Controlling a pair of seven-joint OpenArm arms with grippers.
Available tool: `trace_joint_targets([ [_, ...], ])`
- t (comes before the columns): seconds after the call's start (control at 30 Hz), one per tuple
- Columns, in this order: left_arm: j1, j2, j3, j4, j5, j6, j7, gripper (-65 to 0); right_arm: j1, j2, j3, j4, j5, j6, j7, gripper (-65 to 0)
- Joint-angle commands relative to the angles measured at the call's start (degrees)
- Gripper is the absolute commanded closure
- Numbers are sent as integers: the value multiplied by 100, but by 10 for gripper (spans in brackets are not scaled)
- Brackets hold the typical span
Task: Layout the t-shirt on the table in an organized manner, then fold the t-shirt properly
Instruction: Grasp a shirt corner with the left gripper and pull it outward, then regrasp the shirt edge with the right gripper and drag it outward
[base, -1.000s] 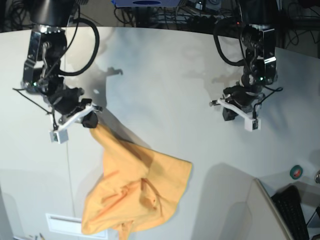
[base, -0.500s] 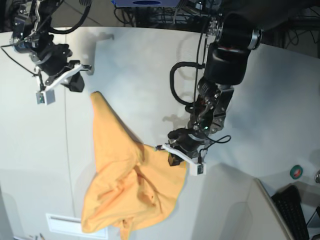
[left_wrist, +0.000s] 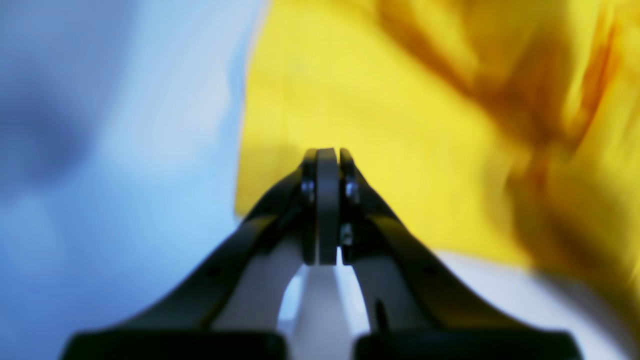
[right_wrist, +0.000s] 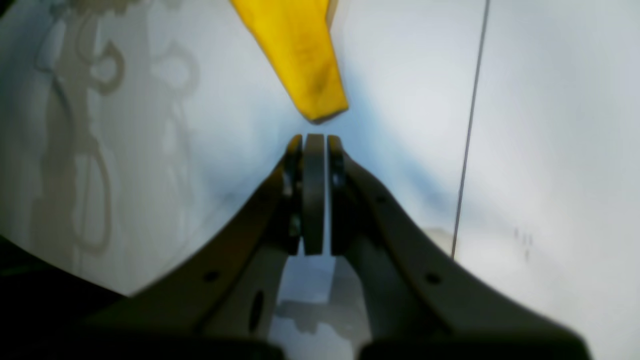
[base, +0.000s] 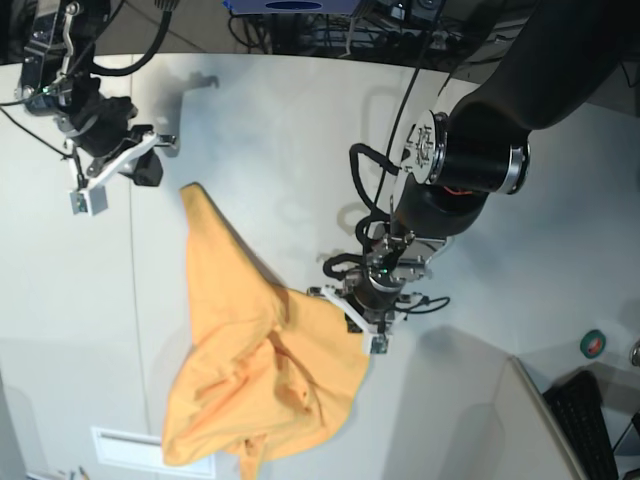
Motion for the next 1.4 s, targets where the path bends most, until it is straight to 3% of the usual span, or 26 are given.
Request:
trace_joint_targets([
  [0.0,-86,2,-11,58,104,54,-67,0,27,14,-12,118,98,47,125,0],
  [0.13,-24,-157,-20,14,130,107,-6,0,150,32,-12,83,98,47,125,0],
  [0.27,204,-236,-28,269,122,107,548,0,555,41,-12,74,80,47,125,0],
  [0.4,1215,-517,-28,1720,-213,107,671,0,1311,41,-21,-216,72,12,98,0],
  [0.57,2270,-1036,-20,3417,-898,89,1805,0,2014,41,-39,-1007,72,3,90,0],
  [0.6,2455,-1115,-28,3707,-995,89,1937,0,2085,41,-74,-1148,63,3,90,-68],
  [0.67,2903,-1308,-28,4392,-1232,89,2096,0,2181,49,-408,-1420,63,3,98,-264],
  [0.73,3246,-1458,-28,4964,-1461,89,2113,0,2243,49,-777,-1561,63,3,134,-372],
  [0.87,3870,-1730,-28,5931,-1927,98,2113,0,2665,58,-1357,-1930,-148,3,389,-386],
  [1.07,4618,-2196,-28,7109,-3087,98,2113,0,3825,32,-2034,-3671,-1581,-428,1320,-390],
  [1.2,4855,-2442,-28,7531,-3580,98,2113,0,4432,32,-2069,-4717,-1660,-428,1663,-429],
  [1.37,4855,-2469,-28,7504,-3588,98,2113,0,4836,23,-2078,-5491,-1660,-401,1778,-444],
])
